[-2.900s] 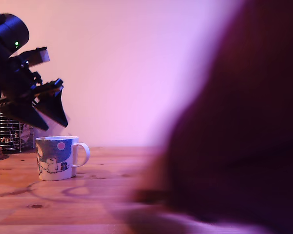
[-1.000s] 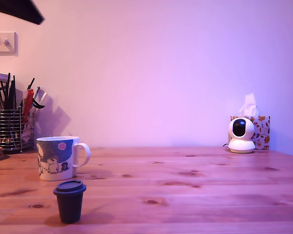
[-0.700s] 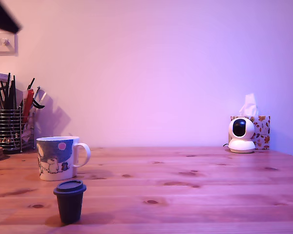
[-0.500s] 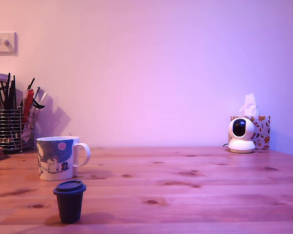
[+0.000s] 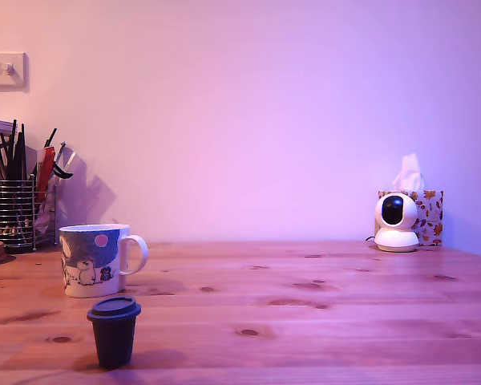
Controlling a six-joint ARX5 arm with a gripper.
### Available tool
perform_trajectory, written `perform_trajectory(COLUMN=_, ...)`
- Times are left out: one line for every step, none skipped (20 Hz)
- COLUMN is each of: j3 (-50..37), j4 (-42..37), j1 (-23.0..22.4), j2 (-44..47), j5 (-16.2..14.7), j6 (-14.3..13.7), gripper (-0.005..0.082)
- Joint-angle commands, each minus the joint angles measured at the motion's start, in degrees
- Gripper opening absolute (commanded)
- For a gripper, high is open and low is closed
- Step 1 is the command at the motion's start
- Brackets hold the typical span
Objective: Pick up the coffee capsules on the table and drop them inside the coffee cup
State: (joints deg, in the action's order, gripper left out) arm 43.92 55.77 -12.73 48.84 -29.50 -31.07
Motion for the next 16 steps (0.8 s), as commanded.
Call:
perform_trajectory(j3=-0.46, j4=0.02, j1=-0.13, j2=-0.09, j5=-0.02, j6=-0.44, gripper=-0.0023)
perform_trajectory(j3=-0.46, j4=0.0, j1=-0.13, j2=-0.09, j5=0.0, j6=-0.44, gripper=-0.0021)
perform_trajectory(j3=-0.46, j4=-0.02, j1=-0.15, j2=-0.02, j5=0.02, j6=-0.48, gripper=-0.0007)
perform_trajectory(j3=-0.46, j4=-0.09, j1=-0.15, j2=0.24, j5=0.09, j6=-0.66, gripper=-0.0006)
perform_trajectory(j3=-0.46, j4=0.04, j1=-0.17, j2=0.55, j5=0.37, j6=-1.75, gripper=-0.0006)
perform_trajectory(j3=-0.46, j4=0.0, j1=-0.2, j2=1.09, j5=0.87, j6=-3.1, gripper=-0.0006)
perform_trajectory(j3=-0.48, j4=0.02, j1=-0.2, j2=1.7, j5=1.14, j6=-4.76, gripper=-0.0006)
perform_trajectory(j3=-0.55, j4=-0.07, j1=-0.2, j2=2.51, j5=1.4, j6=-5.68, gripper=-0.0004)
perform_trajectory(j3=-0.7, j4=-0.17, j1=-0.2, j2=3.41, j5=1.55, j6=-7.58, gripper=0.0018)
perform_trajectory(j3=-1.11, j4=-0.85, j1=-0.2, j2=4.33, j5=1.55, j6=-8.68, gripper=0.0049)
perform_trajectory(j3=-2.01, j4=-2.16, j1=-0.2, j2=5.16, j5=1.55, j6=-8.9, gripper=0.0065)
perform_trajectory(j3=-3.21, j4=-3.52, j1=-0.2, j2=5.95, j5=1.55, j6=-9.31, gripper=0.0075)
perform_trajectory(j3=-4.42, j4=-4.85, j1=-0.2, j2=6.73, j5=1.51, j6=-9.49, gripper=0.0079)
perform_trajectory(j3=-5.7, j4=-6.47, j1=-0.22, j2=7.41, j5=1.49, j6=-9.55, gripper=0.0092)
perform_trajectory(j3=-6.8, j4=-8.68, j1=-0.33, j2=7.96, j5=1.49, j6=-9.7, gripper=0.0123)
perform_trajectory(j3=-7.56, j4=-10.36, j1=-0.46, j2=8.63, j5=1.49, j6=-9.92, gripper=0.017)
